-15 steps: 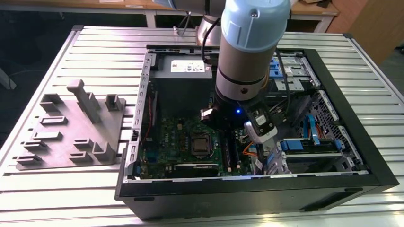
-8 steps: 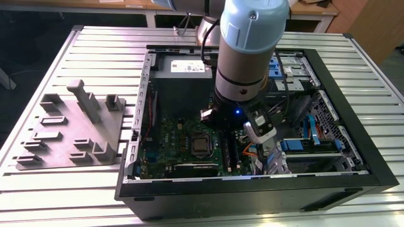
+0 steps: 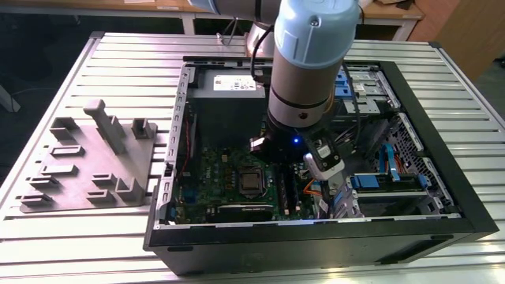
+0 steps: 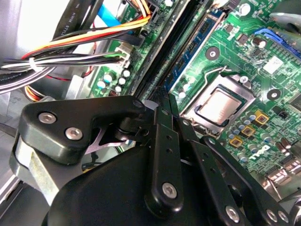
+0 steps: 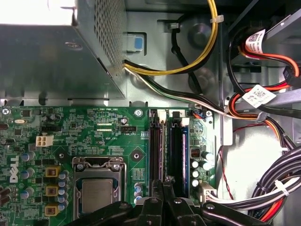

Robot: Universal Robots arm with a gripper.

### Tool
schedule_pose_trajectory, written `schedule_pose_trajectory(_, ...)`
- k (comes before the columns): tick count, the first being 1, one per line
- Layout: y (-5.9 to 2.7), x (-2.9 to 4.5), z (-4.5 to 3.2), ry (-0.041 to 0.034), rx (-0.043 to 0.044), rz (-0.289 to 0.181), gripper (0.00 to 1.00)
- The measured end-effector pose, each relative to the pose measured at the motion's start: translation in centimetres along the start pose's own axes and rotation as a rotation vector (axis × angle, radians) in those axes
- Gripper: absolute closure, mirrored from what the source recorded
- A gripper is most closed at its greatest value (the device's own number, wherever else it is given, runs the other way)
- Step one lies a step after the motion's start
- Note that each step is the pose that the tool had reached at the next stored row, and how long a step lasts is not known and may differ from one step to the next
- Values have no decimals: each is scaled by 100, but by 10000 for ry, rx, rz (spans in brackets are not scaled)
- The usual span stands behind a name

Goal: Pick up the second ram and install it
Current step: 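Insert the second ram into the second slot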

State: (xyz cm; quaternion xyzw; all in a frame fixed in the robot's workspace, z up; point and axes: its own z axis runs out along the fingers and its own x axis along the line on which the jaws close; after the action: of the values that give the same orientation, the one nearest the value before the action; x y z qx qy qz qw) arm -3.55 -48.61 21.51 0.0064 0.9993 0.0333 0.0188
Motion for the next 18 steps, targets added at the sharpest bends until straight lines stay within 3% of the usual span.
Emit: schedule_pose_trajectory(18, 0, 3, 24, -3, -32, 2, 88)
